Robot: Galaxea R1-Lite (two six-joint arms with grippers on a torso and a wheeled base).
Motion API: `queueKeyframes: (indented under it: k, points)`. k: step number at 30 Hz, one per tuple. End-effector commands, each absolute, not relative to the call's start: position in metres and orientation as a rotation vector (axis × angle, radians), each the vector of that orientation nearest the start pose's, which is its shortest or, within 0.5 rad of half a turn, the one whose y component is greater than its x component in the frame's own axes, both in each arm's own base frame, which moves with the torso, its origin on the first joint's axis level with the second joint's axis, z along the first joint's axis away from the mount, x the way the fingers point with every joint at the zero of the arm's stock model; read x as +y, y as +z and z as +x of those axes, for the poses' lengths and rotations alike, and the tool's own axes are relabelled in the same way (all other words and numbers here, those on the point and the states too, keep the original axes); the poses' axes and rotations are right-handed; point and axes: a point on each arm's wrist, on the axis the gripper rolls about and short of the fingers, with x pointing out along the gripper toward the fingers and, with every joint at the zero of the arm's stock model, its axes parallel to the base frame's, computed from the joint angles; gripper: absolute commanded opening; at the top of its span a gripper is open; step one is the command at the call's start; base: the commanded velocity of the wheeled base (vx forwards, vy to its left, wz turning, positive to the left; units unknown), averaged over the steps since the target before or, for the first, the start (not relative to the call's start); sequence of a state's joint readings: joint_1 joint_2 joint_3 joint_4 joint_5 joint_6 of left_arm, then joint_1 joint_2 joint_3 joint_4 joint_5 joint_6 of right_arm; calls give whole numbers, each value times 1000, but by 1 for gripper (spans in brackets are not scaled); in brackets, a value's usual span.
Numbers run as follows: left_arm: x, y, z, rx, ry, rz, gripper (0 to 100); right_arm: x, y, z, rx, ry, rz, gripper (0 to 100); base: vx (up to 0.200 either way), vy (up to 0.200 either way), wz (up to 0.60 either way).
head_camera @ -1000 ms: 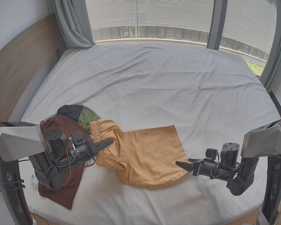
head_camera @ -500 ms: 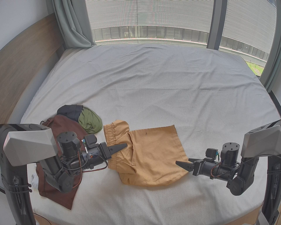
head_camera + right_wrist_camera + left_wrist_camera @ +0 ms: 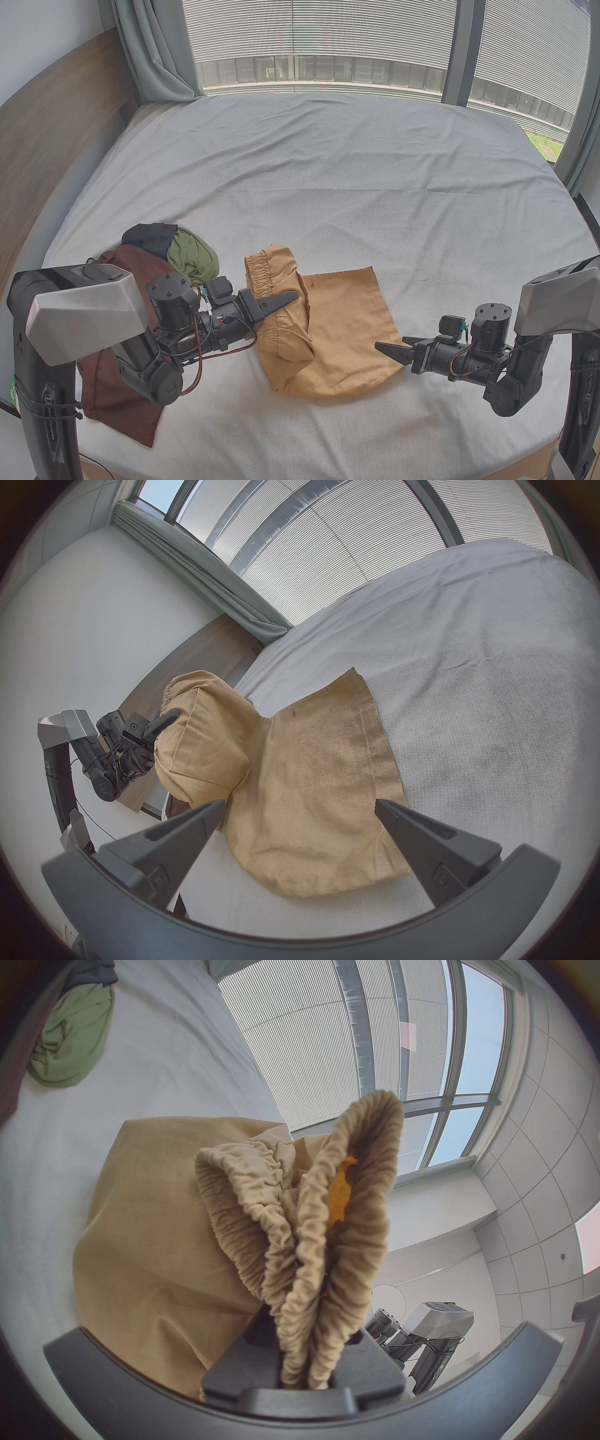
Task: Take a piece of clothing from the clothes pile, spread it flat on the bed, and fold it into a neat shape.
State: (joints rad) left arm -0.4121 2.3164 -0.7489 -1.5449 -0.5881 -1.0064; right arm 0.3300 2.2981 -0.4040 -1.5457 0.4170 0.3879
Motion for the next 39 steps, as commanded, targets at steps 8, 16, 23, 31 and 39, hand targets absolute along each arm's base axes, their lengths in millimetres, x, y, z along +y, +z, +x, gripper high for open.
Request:
queueKeyframes:
  k: [8, 16, 23, 31, 39]
  points:
    - [-187, 31, 345, 548, -948, -913, 0, 110, 3, 293, 477, 666, 381, 100, 0, 0, 0]
    - [-203, 30, 348, 573, -979, -965, 0, 112, 7, 301, 439, 652, 380, 100, 0, 0, 0]
    - [-213, 21, 350, 603, -989, -982, 0, 112, 9, 304, 422, 650, 383, 100, 0, 0, 0]
    - [-220, 4, 351, 633, -986, -980, 0, 113, 10, 306, 414, 653, 382, 100, 0, 0, 0]
    - [-224, -1, 360, 601, -966, -987, 0, 113, 11, 306, 410, 654, 382, 100, 0, 0, 0]
